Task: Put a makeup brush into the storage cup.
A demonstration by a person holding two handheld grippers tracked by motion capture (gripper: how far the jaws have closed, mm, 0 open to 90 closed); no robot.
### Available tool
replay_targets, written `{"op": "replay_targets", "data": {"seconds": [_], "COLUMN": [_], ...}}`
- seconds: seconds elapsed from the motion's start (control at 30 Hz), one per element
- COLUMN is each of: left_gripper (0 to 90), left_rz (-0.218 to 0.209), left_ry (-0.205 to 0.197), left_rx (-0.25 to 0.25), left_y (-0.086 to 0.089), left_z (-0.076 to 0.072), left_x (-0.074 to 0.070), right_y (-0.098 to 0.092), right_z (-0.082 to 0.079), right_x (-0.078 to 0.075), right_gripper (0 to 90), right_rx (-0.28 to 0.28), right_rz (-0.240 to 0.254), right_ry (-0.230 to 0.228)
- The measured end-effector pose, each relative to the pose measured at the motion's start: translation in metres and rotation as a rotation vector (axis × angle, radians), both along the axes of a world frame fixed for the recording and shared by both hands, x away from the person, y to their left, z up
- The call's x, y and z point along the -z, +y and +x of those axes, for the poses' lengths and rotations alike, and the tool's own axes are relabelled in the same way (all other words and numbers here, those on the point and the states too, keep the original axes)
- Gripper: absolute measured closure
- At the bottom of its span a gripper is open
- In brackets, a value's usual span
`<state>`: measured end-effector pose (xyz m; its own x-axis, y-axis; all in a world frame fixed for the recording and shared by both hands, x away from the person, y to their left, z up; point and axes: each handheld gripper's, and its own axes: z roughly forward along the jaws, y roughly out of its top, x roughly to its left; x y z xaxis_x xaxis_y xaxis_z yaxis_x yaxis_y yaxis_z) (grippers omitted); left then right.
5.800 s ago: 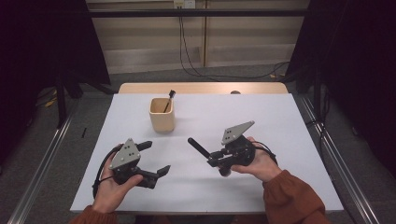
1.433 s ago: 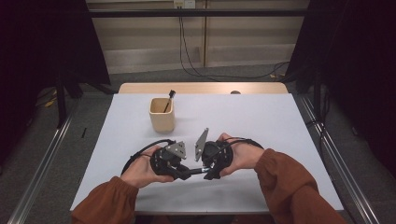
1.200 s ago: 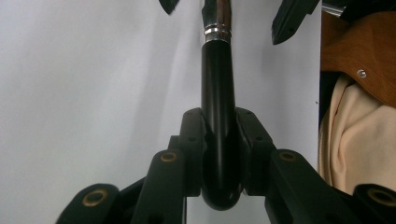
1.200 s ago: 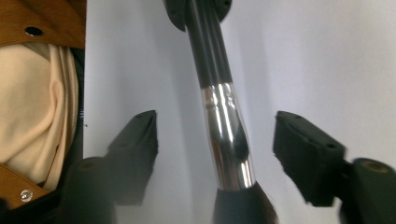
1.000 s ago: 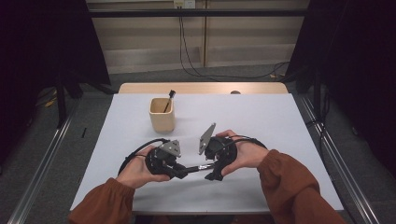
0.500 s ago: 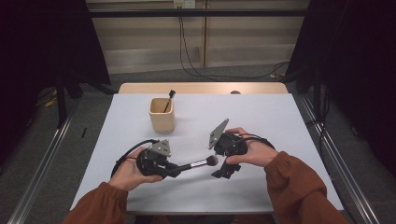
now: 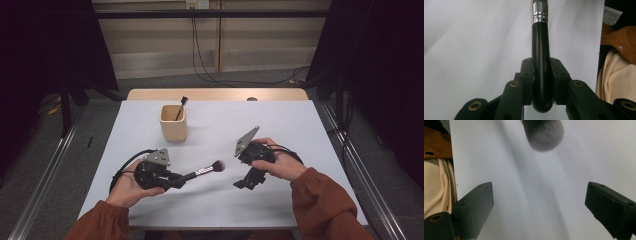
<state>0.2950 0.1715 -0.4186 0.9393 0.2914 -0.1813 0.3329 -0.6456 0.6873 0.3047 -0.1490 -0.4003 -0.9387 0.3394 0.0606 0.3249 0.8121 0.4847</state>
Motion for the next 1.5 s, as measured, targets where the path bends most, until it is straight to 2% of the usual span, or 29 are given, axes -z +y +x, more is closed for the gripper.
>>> {"op": "replay_targets", "data": {"seconds": [0.03, 0.17, 0.23, 0.37, 0.5, 0.57, 0.67, 0.73, 0.87, 0.97, 1.1, 1.2, 1.33, 1.4, 1.5], "left_gripper": [74.9, 74.9, 74.9, 74.9, 74.9, 74.9, 74.9, 74.9, 74.9, 74.9, 74.9, 74.9, 74.9, 74.9, 74.9], "left_rz": [0.000, -0.050, -0.049, -0.098, -0.096, -0.107, -0.135, -0.151, -0.167, -0.173, -0.185, -0.209, -0.234, -0.247, -0.268], "left_ry": [0.000, 0.002, -0.002, -0.009, -0.011, -0.012, -0.020, -0.024, -0.030, -0.048, -0.063, -0.074, -0.087, -0.084, -0.091], "left_rx": [0.000, -0.038, -0.044, -0.065, -0.064, -0.066, -0.079, -0.083, -0.096, -0.110, -0.137, -0.147, -0.146, -0.152, -0.158], "left_y": [0.002, 0.011, 0.015, 0.019, 0.017, 0.017, 0.017, 0.017, 0.017, 0.016, 0.015, 0.015, 0.014, 0.014, 0.013], "left_z": [0.000, 0.000, -0.001, -0.001, -0.002, -0.002, -0.002, -0.003, -0.004, -0.006, -0.006, -0.007, -0.008, -0.008, -0.008], "left_x": [0.000, 0.006, 0.007, 0.007, 0.007, 0.008, 0.006, 0.005, 0.006, 0.005, 0.005, 0.006, 0.007, 0.008, 0.007], "right_y": [-0.001, -0.004, -0.005, -0.010, -0.015, -0.017, -0.021, -0.024, -0.025, -0.024, -0.023, -0.021, -0.020, -0.020, -0.021], "right_z": [0.000, -0.002, -0.002, -0.005, -0.009, -0.011, -0.014, -0.015, -0.020, -0.023, -0.024, -0.026, -0.029, -0.030, -0.030], "right_x": [0.001, 0.003, 0.004, 0.006, 0.010, 0.012, 0.014, 0.015, 0.017, 0.019, 0.022, 0.025, 0.028, 0.029, 0.031], "right_gripper": [8.1, 7.1, 7.1, 4.5, 3.7, 3.8, 3.8, 3.7, 3.5, 3.4, 2.5, 2.5, 2.7, 2.7, 2.7], "right_rx": [0.007, 0.018, 0.033, 0.060, 0.071, 0.085, 0.109, 0.118, 0.117, 0.114, 0.099, 0.116, 0.129, 0.134, 0.144], "right_rz": [0.002, 0.020, 0.028, 0.064, 0.079, 0.088, 0.119, 0.145, 0.145, 0.157, 0.233, 0.306, 0.350, 0.383, 0.432], "right_ry": [-0.001, 0.026, 0.026, 0.044, 0.072, 0.065, 0.030, -0.008, -0.063, -0.075, -0.100, -0.112, -0.110, -0.096, -0.104]}}
